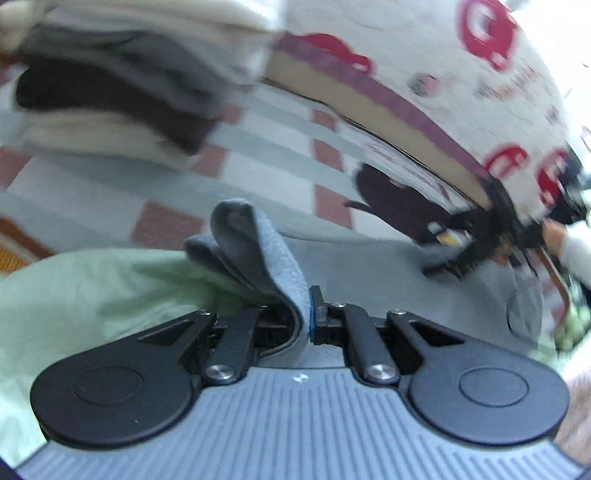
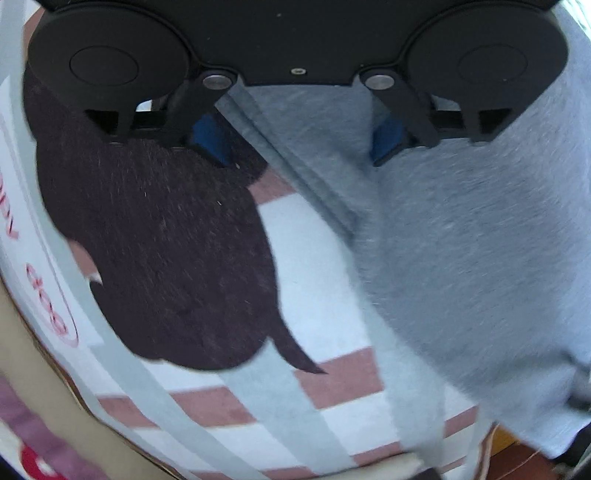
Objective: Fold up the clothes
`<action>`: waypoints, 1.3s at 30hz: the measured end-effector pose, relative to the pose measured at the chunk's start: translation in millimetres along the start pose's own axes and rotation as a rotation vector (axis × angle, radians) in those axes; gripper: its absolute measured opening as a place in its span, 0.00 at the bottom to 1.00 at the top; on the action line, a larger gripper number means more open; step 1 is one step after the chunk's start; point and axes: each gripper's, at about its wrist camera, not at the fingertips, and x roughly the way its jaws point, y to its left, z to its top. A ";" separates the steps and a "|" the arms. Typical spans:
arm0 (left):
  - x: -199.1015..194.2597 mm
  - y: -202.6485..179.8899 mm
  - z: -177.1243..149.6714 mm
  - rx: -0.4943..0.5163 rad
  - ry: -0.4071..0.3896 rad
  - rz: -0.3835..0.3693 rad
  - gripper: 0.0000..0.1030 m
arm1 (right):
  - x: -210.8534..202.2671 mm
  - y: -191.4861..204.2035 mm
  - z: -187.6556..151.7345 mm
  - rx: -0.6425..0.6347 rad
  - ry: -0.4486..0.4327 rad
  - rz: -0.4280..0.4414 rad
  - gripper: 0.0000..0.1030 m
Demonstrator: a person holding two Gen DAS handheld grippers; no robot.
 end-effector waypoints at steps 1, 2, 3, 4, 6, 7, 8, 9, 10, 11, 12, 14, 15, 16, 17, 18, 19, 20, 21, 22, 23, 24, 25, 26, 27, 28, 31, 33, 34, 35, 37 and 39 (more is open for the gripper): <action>0.9 -3.8 -1.4 0.015 0.009 -0.031 0.07 | -0.3 -0.3 -1.2 0.010 -0.008 0.003 0.88; 1.8 -7.5 -2.9 0.029 0.019 -0.063 0.07 | -0.5 -0.5 -2.4 0.019 -0.017 0.006 0.87; 3.1 -13.4 -4.8 0.061 0.030 -0.092 0.07 | -1.2 1.0 -3.7 0.019 -0.023 0.007 0.86; 3.0 -20.4 -8.1 0.113 0.047 -0.129 0.07 | -2.7 6.0 -5.3 -0.001 -0.027 0.005 0.80; 3.8 -37.0 -14.8 0.232 0.059 -0.135 0.07 | -7.1 15.4 -8.2 -0.036 -0.034 0.016 0.52; 5.6 -40.2 -16.2 0.254 0.071 -0.133 0.08 | -9.6 20.0 -9.6 -0.053 -0.038 0.025 0.34; 7.5 -42.7 -17.5 0.271 0.085 -0.132 0.08 | -11.8 25.1 -11.7 -0.076 -0.042 0.026 0.26; 8.8 -41.3 -16.8 0.255 0.092 -0.129 0.09 | -13.6 31.3 -15.2 -0.112 -0.050 0.010 0.23; 9.2 -38.1 -15.4 0.231 0.092 -0.122 0.09 | -15.2 36.5 -18.6 -0.139 -0.059 -0.004 0.19; 8.3 -34.4 -13.7 0.209 0.087 -0.115 0.09 | -16.6 39.3 -21.6 -0.149 -0.069 -0.014 0.17; 7.4 -30.8 -12.1 0.190 0.077 -0.103 0.09 | -17.8 41.6 -24.5 -0.156 -0.079 -0.022 0.17; 10.1 -19.5 -9.7 0.136 0.072 -0.096 0.10 | -19.3 42.5 -28.9 -0.147 -0.098 -0.026 0.17; 11.6 -13.7 -8.6 0.108 0.070 -0.093 0.13 | -19.3 41.8 -30.0 -0.138 -0.107 -0.027 0.17; 13.0 -7.9 -7.4 0.081 0.068 -0.090 0.19 | -19.0 40.8 -30.5 -0.127 -0.115 -0.026 0.17; 20.3 0.1 -5.3 0.036 0.073 -0.086 0.24 | -18.4 39.1 -30.1 -0.113 -0.118 -0.021 0.17; 27.9 9.6 -4.4 -0.010 0.087 -0.090 0.32 | -17.9 37.0 -29.6 -0.096 -0.120 -0.013 0.17; 35.4 19.3 -3.6 -0.057 0.102 -0.094 0.34 | -17.7 34.2 -29.1 -0.074 -0.120 0.001 0.20; 41.7 27.5 -2.8 -0.093 0.116 -0.068 0.32 | -17.4 32.1 -28.7 -0.055 -0.122 0.014 0.21; 48.0 35.6 -2.1 -0.128 0.131 -0.038 0.10 | -16.1 30.7 -28.1 -0.043 -0.131 0.019 0.22; 44.3 31.7 -0.2 -0.126 0.111 -0.013 0.04 | -14.8 29.4 -27.5 -0.031 -0.140 0.025 0.25; 39.4 26.5 1.9 -0.121 0.088 0.010 0.04 | -13.5 28.1 -26.8 -0.020 -0.149 0.031 0.33; 34.6 21.2 3.9 -0.115 0.064 0.034 0.04 | -11.8 27.2 -25.5 -0.005 -0.161 0.036 0.40; 29.8 16.0 6.0 -0.110 0.041 0.058 0.03 | -9.2 27.1 -22.8 0.013 -0.177 0.041 0.55; 24.9 10.8 8.0 -0.104 0.017 0.082 0.03 | -6.6 27.1 -20.1 0.032 -0.194 0.046 0.67; 15.8 -7.0 12.5 -0.018 -0.017 0.106 0.03 | -4.2 27.8 -17.6 0.051 -0.206 0.052 0.72; 5.0 -24.5 17.6 0.053 -0.060 0.109 0.03 | -2.3 30.1 -15.5 0.068 -0.210 0.059 0.79; -26.1 -62.5 30.9 0.144 -0.171 0.038 0.03 | -0.1 35.7 -15.3 0.055 -0.222 0.050 0.83; -44.2 -84.4 34.4 0.221 -0.232 0.007 0.03 | -3.6 28.2 -17.2 0.067 -0.222 0.058 0.82; -51.5 -93.4 35.0 0.253 -0.250 -0.007 0.03 | -5.3 24.5 -18.2 0.073 -0.222 0.062 0.83; -58.0 -101.7 35.0 0.284 -0.262 -0.015 0.03 | -7.9 19.3 -19.3 0.086 -0.224 0.067 0.84; -70.5 -115.3 32.2 0.339 -0.276 -0.037 0.03 | -15.4 0.8 -22.3 0.137 -0.223 0.095 0.87; -82.8 -125.5 26.2 0.385 -0.282 -0.067 0.03 | -15.8 -17.2 -23.1 0.159 -0.168 0.154 0.89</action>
